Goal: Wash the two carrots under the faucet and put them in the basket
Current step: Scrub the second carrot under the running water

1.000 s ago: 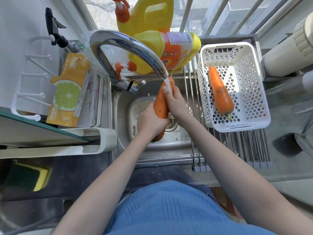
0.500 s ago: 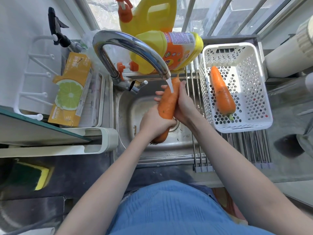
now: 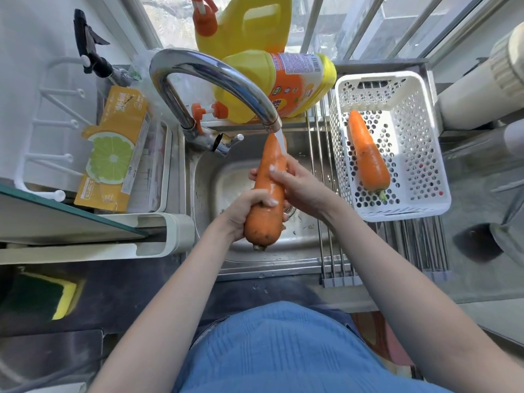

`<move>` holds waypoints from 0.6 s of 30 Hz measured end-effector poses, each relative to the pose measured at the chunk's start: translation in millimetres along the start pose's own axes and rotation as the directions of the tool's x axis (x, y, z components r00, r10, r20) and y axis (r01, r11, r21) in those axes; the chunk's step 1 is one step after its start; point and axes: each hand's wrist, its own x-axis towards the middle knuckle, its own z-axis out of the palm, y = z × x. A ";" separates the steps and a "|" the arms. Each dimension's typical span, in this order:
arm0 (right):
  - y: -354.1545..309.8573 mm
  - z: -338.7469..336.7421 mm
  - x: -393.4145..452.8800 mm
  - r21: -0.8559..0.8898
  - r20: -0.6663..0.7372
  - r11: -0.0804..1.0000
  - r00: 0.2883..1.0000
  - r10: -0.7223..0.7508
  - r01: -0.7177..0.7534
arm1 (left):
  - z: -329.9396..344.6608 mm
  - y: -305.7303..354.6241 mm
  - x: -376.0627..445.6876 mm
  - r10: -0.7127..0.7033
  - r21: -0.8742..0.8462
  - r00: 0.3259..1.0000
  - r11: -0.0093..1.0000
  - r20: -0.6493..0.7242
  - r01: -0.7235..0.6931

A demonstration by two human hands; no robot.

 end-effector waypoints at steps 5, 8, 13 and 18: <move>-7.7 5.1 8.3 0.094 -0.126 0.995 0.991 0.047 -0.035 | -7.0 -10.3 3.5 0.076 -0.467 0.864 0.863 0.497 0.193; -18.3 7.1 9.4 0.167 -0.139 0.986 0.990 0.028 -0.004 | -6.3 -15.1 4.9 0.105 -0.462 0.826 0.864 0.554 0.200; -22.8 18.9 13.4 0.140 -0.139 0.989 0.990 -0.033 0.053 | -17.8 -8.6 8.3 0.021 -0.308 0.922 0.945 0.386 0.108; -25.3 15.9 5.0 -0.014 0.015 0.992 0.992 -0.129 0.129 | -21.7 -7.1 8.0 0.090 -0.299 0.923 0.954 0.375 0.028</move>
